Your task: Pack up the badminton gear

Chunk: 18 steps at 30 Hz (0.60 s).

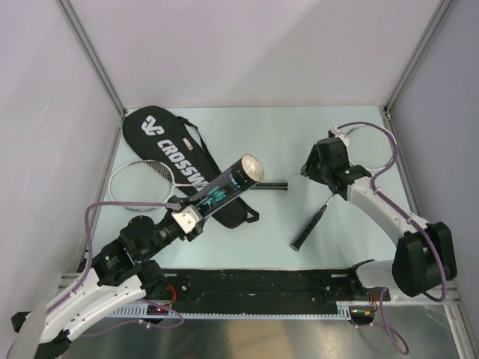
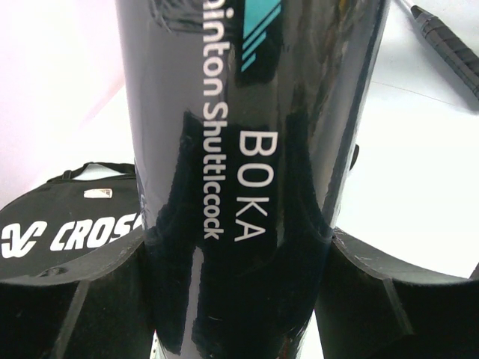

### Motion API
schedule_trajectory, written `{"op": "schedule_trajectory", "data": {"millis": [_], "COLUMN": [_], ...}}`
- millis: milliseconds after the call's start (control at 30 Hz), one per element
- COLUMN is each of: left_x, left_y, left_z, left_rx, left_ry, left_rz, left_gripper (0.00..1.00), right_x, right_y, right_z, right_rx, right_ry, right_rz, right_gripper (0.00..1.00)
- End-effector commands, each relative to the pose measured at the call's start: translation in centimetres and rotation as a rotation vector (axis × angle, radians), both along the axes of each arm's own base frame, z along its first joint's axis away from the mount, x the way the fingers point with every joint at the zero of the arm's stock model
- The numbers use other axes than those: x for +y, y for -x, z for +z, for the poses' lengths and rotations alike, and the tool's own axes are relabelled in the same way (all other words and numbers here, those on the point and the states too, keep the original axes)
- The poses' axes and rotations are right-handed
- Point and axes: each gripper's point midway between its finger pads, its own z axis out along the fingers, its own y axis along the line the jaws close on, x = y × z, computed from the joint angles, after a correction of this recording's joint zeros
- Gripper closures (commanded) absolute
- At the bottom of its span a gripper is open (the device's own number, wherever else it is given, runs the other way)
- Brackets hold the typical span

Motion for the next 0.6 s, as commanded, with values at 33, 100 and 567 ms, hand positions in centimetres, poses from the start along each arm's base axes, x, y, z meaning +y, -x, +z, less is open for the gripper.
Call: {"op": "schedule_trajectory", "data": {"millis": [33, 100, 567], "left_x": [-0.3, -0.3, -0.4], "left_y": [-0.3, -0.3, -0.8], "left_z": [2.8, 2.7, 2.0], "left_rx": [-0.051, -0.049, -0.039], "left_ry": [0.096, 0.095, 0.06], "left_rz": [0.013, 0.011, 0.026], "left_gripper": [0.51, 0.51, 0.51], "right_x": [-2.4, -2.6, -2.1], "right_y": [-1.5, -1.9, -3.6], "right_z": [-3.8, -5.3, -12.3], "right_rx": [0.094, 0.128, 0.253], "right_ry": [-0.006, -0.007, -0.021], "right_rz": [-0.213, -0.234, -0.238], "right_gripper": [0.51, 0.51, 0.59]}}
